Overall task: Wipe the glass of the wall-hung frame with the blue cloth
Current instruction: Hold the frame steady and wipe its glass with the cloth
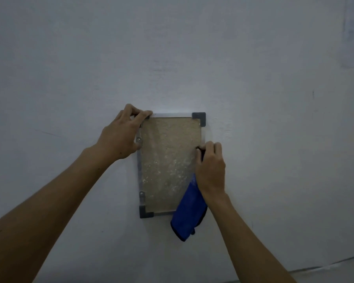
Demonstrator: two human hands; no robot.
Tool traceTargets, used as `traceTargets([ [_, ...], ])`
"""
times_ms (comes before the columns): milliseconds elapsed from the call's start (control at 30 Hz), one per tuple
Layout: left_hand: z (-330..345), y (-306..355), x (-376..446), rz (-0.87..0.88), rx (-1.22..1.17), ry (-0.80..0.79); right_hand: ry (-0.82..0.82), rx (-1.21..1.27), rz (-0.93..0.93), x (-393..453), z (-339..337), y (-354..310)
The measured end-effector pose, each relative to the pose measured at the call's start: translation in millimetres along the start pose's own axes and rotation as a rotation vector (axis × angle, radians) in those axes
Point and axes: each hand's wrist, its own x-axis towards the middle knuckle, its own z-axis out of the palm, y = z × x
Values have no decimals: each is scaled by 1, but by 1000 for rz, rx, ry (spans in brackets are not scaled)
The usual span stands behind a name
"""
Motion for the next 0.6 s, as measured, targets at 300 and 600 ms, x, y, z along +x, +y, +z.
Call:
traceTargets([
  [300, -1, 1, 0, -5, 6, -15, -92, -70, -173, 14, -14, 10],
  [600, -1, 0, 1, -1, 25, -12, -228, -165, -342, 39, -28, 19],
])
